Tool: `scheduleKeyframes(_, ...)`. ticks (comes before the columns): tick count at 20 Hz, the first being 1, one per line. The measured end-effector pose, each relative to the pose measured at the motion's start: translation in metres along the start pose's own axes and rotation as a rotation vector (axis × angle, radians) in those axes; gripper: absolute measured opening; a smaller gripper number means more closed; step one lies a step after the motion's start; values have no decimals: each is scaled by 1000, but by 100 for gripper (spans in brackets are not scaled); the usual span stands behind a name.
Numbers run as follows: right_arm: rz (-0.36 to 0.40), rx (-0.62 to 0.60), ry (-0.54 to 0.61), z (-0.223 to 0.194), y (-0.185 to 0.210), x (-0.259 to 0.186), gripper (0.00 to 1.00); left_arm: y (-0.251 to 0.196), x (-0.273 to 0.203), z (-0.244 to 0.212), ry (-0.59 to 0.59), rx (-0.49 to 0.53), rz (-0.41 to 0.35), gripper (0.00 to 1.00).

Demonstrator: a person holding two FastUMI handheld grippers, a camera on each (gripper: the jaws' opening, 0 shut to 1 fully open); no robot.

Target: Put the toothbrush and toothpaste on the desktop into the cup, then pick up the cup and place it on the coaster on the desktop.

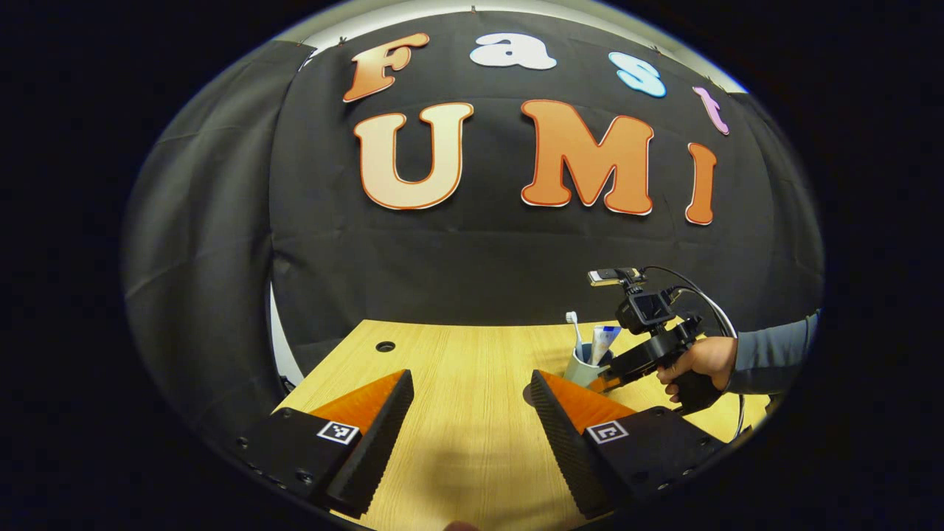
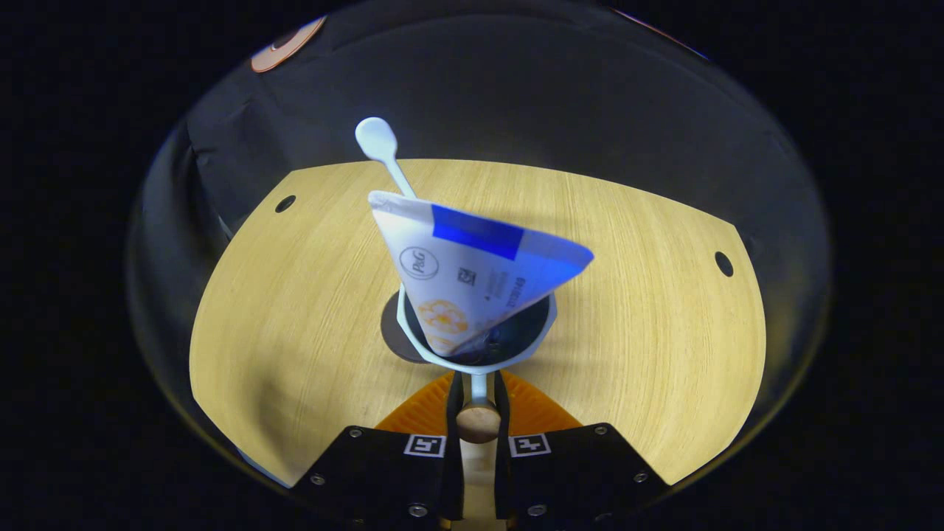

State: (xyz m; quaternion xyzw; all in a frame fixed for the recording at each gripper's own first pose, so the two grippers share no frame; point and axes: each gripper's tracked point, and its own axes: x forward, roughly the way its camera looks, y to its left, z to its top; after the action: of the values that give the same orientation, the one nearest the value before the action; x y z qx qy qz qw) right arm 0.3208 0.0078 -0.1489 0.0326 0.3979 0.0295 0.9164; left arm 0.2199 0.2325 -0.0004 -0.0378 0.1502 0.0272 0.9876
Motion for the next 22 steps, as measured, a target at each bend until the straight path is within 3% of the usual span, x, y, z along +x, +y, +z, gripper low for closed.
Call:
scheduleKeyframes(12, -19, -18, 43, 6, 0, -3, 17, 51, 20, -28, 55, 11, -33, 96)
scheduleKeyframes(17, 5, 28, 69, -6, -2, -18, 30, 54, 31, -30, 58, 33, -76, 96)
scheduleKeyframes(22, 80, 92, -42, -6, -9, -60, 39, 30, 36, -15, 31, 57, -133, 96)
